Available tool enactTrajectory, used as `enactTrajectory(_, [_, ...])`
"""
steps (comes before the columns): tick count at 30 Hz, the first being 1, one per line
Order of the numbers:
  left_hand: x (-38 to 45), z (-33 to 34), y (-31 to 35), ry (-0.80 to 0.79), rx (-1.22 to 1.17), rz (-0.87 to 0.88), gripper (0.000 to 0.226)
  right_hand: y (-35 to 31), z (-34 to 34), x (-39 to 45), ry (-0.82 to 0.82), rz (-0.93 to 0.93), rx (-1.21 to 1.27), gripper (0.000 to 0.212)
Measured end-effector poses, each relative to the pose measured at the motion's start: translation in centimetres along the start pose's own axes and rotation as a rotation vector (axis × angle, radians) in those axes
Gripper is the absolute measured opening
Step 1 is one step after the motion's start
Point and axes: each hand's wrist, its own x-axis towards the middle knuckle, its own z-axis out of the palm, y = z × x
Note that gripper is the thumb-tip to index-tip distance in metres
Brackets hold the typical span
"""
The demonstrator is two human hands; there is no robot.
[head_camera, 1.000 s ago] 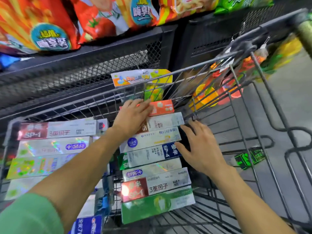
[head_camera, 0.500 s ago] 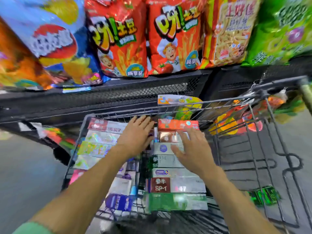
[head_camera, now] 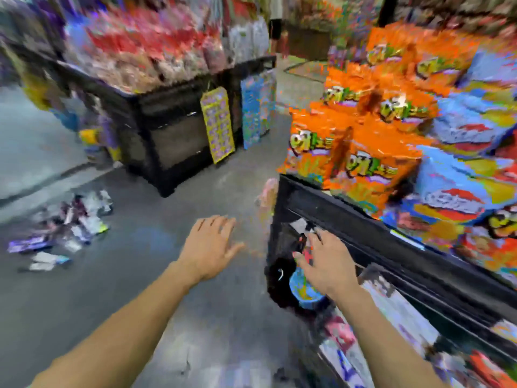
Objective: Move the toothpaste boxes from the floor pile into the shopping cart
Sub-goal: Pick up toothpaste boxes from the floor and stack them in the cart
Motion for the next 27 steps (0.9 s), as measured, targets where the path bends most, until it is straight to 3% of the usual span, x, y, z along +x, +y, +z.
enactTrajectory(4, [-6.0,-0.4,-14.6,0.002,0.027,-0.294,0.075,-13.6,0.1,7.5,0.006,-0.203,-0.007,0.071])
enactTrajectory(9, [-13.3,0.1,-27.0,-0.008,0.061,-0.595,0.076,-28.0,1.1,14.2,-0.078,-0.454,-0.019,0.090])
enactTrajectory(17, [-19.4,3.4,-39.1,-0.073,0.047,-0.954,0.077,-45.6,4.8,23.8,-0.155,-0.758,-0.020,0.093])
enactTrajectory(21, [-18.6,4.8,-45.0,-0.106,0.023,-1.079,0.079,-53.3,7.1,30.4,-0.196,-0.894,-0.025,0.073])
enactTrajectory(27, [-16.0,5.4,-55.1,-0.142,0.006,-1.257,0.087,-65.5,10.0,39.2,-0.270,-1.037,-0.036,0.076])
